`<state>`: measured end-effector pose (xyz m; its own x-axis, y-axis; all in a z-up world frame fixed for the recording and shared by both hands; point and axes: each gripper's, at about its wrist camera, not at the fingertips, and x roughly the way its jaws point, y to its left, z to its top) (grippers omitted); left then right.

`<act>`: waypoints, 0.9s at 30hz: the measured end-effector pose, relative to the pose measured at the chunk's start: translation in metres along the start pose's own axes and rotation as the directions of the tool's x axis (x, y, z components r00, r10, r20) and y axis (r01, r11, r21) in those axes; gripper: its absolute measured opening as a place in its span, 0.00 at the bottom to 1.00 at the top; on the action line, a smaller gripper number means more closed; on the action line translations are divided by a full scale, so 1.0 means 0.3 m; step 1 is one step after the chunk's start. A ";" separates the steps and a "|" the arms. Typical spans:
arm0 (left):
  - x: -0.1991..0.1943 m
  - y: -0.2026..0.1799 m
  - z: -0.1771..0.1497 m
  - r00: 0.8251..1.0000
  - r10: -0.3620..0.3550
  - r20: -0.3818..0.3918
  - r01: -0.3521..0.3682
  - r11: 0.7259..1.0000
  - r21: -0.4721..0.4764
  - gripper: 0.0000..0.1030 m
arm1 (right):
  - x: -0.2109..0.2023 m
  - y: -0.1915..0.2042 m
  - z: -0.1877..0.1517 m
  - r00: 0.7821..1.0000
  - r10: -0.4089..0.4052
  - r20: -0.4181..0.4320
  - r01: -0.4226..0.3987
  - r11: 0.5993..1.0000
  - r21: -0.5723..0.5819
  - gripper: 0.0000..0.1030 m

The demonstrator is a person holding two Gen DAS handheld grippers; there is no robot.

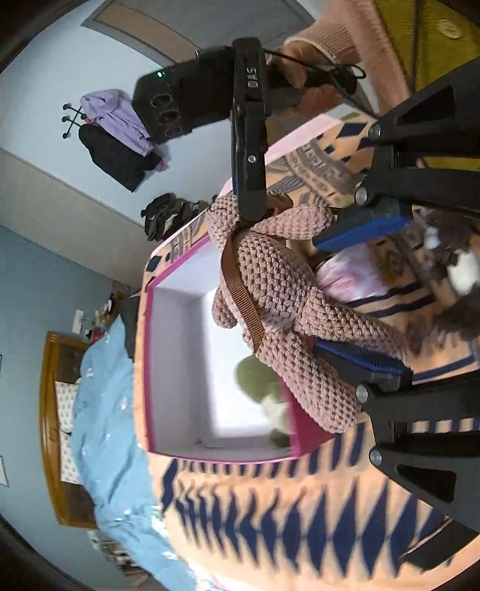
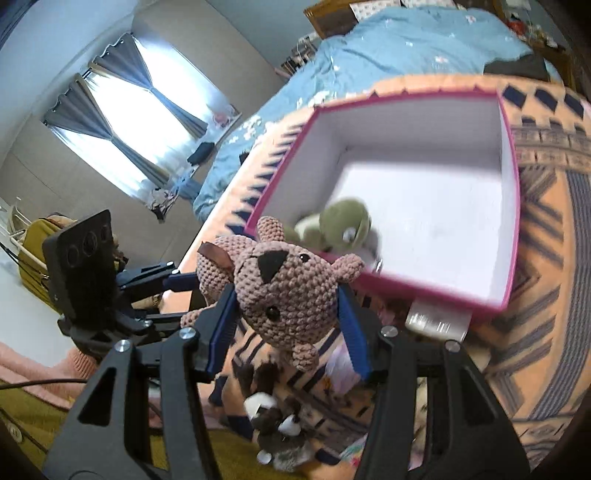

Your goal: Organize objects

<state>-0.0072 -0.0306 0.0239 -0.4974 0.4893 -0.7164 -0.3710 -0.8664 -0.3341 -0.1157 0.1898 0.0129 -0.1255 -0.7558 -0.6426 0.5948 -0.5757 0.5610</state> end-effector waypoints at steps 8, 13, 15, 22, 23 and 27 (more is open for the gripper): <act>0.067 0.100 0.178 0.996 0.078 0.031 -0.078 0.997 -0.010 0.39 | 0.031 -0.061 0.181 0.997 -0.045 0.065 0.047 0.999 -0.023 0.54; 0.151 0.172 0.247 0.991 0.133 -0.004 -0.133 0.991 -0.013 0.38 | 0.111 -0.117 0.278 0.995 -0.072 0.063 0.074 0.997 -0.022 0.54; 0.185 0.206 0.262 0.988 0.154 -0.018 -0.154 0.988 -0.021 0.38 | 0.138 -0.144 0.306 0.996 -0.076 0.056 0.076 0.997 -0.009 0.54; 0.282 0.299 0.283 0.971 0.226 -0.081 -0.231 0.972 -0.052 0.37 | 0.289 -0.227 0.362 0.994 -0.104 -0.023 0.104 0.994 0.022 0.55; 0.292 0.304 0.284 0.969 0.231 -0.088 -0.236 0.970 -0.054 0.37 | 0.306 -0.233 0.366 0.993 -0.111 -0.033 0.112 0.993 0.022 0.55; 0.320 0.309 0.284 0.962 0.255 -0.101 -0.260 0.964 -0.050 0.36 | 0.395 -0.262 0.374 0.985 -0.136 -0.111 0.139 0.990 0.022 0.58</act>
<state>-0.1562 -0.0554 -0.0236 -0.4940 0.2400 -0.8357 -0.1886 -0.9678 -0.1664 -0.2663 0.1105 -0.0488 -0.1166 -0.6314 -0.7666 0.5539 -0.6820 0.4775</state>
